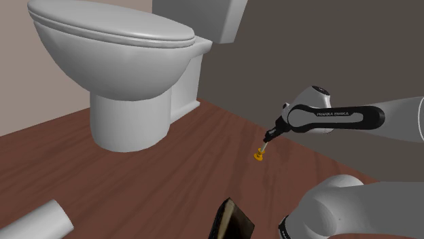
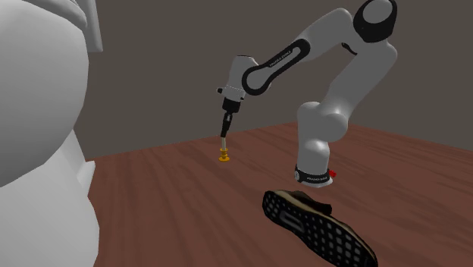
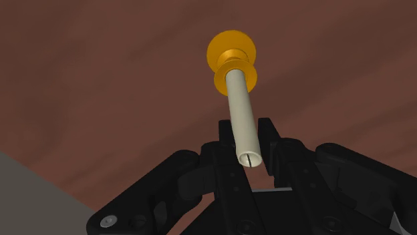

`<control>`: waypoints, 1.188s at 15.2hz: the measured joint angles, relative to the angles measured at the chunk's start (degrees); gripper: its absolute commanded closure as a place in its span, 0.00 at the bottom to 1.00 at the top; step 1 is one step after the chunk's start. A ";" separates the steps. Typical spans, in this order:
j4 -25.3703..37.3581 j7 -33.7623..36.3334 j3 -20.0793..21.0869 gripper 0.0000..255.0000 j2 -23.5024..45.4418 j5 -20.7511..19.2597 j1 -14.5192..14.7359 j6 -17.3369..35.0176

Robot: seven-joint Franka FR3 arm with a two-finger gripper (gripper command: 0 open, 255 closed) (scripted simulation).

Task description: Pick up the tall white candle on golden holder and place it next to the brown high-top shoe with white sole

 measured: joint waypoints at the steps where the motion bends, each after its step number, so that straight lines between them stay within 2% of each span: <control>1: 0.23 0.06 0.19 1.00 -0.37 0.07 -0.03 -0.60; 18: 9.16 0.78 4.48 1.00 -6.95 2.66 0.46 -15.95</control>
